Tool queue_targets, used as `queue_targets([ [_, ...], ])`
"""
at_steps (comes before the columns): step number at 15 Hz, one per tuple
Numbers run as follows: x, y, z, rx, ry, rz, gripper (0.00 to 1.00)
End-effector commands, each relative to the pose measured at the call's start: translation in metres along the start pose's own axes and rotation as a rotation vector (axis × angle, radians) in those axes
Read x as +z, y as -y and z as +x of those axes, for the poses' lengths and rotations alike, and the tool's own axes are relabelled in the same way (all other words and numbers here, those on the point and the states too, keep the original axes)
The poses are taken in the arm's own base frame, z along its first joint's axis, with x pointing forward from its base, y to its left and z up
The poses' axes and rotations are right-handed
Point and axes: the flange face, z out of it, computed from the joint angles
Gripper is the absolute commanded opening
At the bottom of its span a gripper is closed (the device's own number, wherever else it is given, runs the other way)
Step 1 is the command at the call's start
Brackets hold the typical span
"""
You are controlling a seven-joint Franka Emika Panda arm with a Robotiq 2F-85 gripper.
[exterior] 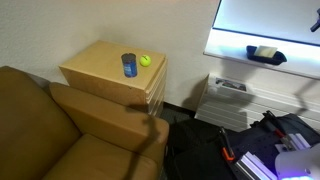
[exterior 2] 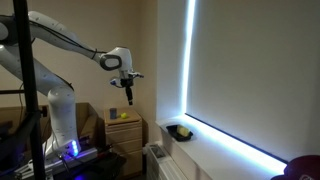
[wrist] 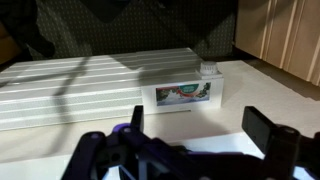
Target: Put the object in the black tray on the night stand
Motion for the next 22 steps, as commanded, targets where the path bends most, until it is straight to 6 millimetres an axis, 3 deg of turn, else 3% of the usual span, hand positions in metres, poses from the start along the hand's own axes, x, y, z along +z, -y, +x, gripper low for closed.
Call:
queue_targets([
  [1, 0.050, -0.021, 0.031, 0.165, 0.044, -0.070, 1.00],
  [3, 0.058, -0.030, 0.056, 0.283, 0.033, -0.086, 1.00],
  [7, 0.066, -0.040, 0.131, 0.516, -0.024, -0.098, 1.00],
  [9, 0.057, -0.038, 0.168, 0.633, -0.028, -0.078, 1.00],
  [10, 0.055, -0.040, 0.130, 0.550, -0.037, -0.071, 1.00],
  [11, 0.055, -0.040, 0.144, 0.560, -0.044, -0.078, 1.00],
  [12, 0.058, -0.039, 0.145, 0.558, -0.041, -0.083, 1.00],
  [13, 0.060, -0.040, 0.143, 0.559, -0.036, -0.083, 1.00],
  [14, 0.064, -0.041, 0.127, 0.519, -0.014, -0.075, 1.00],
  [15, 0.079, -0.044, 0.120, 0.496, 0.042, -0.096, 1.00],
  [17, 0.128, -0.036, 0.123, 0.562, 0.088, -0.194, 1.00],
  [18, 0.156, -0.032, 0.135, 0.648, 0.071, -0.217, 1.00],
  [21, 0.193, -0.019, 0.169, 0.841, 0.041, -0.212, 1.00],
  [22, 0.201, -0.018, 0.190, 0.894, 0.004, -0.200, 1.00],
])
